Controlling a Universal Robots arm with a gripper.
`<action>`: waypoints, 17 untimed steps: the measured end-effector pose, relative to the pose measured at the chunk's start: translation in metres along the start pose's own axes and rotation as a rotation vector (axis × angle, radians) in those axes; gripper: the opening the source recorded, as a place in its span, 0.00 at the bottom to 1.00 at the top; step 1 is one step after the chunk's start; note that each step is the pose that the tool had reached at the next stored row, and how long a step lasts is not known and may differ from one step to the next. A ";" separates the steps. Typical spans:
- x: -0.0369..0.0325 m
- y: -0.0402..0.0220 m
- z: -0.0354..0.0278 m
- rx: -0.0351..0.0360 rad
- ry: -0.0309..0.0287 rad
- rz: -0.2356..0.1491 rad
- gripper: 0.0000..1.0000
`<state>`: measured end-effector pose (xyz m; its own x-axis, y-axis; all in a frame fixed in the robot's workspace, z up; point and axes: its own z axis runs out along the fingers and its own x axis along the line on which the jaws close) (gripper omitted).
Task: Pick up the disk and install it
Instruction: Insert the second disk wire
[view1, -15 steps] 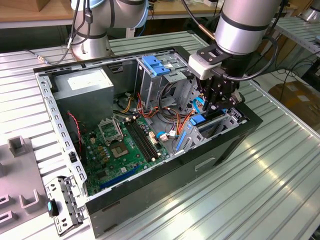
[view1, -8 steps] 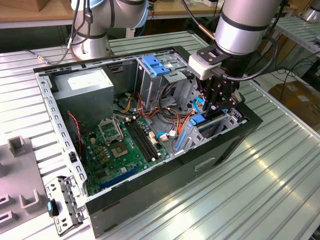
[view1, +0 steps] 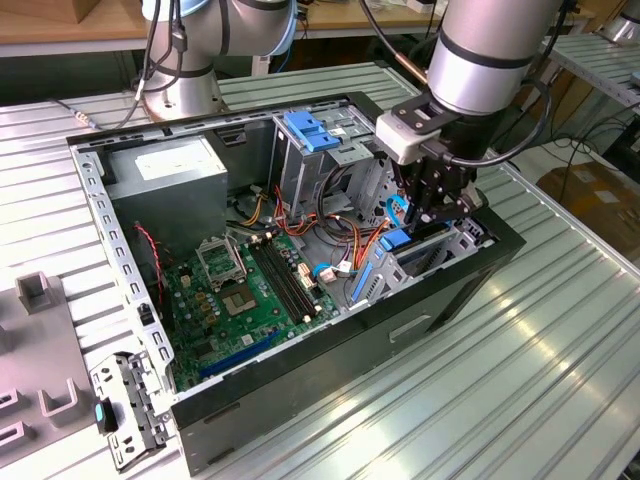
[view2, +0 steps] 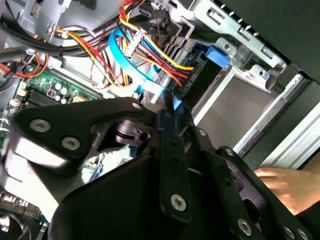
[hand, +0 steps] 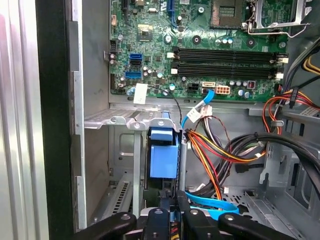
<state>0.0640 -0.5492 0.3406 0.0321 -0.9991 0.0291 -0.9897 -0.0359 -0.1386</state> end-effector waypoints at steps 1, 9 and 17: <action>0.0000 -0.0003 -0.0022 -0.0001 0.0005 0.000 0.24; 0.0005 -0.0026 -0.0189 -0.0001 0.0007 0.000 0.15; 0.0005 -0.0027 -0.0194 -0.0001 0.0007 0.000 0.11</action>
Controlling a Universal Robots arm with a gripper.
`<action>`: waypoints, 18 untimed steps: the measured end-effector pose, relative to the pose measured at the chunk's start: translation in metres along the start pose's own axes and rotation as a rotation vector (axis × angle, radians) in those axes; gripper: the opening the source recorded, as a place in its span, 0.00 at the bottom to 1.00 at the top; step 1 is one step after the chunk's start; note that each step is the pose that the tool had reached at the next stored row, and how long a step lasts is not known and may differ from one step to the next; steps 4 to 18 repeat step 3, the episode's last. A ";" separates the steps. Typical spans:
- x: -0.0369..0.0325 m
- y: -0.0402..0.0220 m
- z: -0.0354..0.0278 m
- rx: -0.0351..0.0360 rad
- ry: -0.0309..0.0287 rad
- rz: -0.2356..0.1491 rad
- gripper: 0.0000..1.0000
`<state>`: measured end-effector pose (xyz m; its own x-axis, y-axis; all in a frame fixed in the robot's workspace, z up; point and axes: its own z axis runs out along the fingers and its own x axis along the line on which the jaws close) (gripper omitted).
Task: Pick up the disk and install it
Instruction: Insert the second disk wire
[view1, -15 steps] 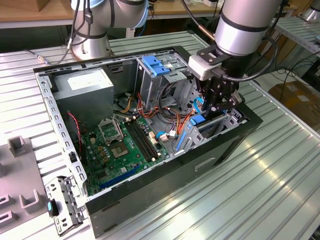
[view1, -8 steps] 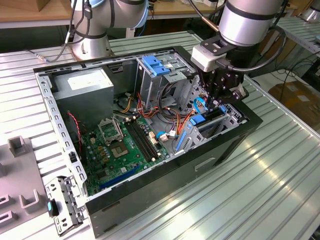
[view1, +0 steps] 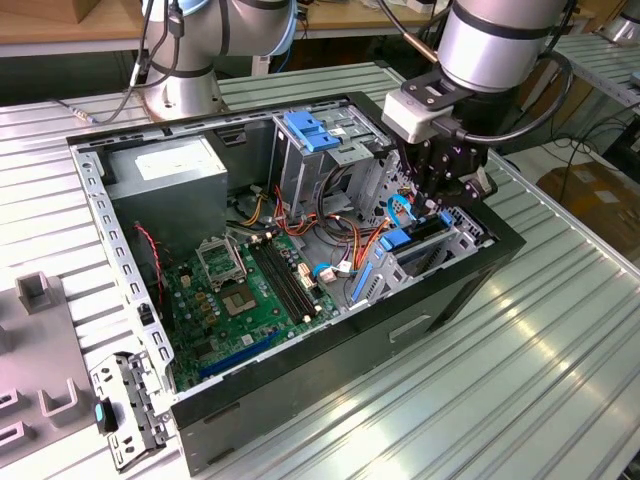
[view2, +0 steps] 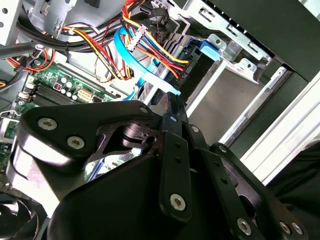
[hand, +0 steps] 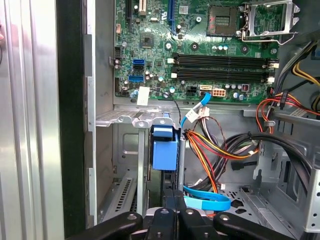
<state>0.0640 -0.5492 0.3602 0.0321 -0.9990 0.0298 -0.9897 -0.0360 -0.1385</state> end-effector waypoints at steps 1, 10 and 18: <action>0.0000 0.0000 -0.0004 0.0000 0.0000 0.000 0.11; 0.0000 -0.0001 -0.0005 0.0000 0.0000 0.000 0.11; 0.0000 -0.0001 -0.0005 0.0000 0.0000 0.000 0.11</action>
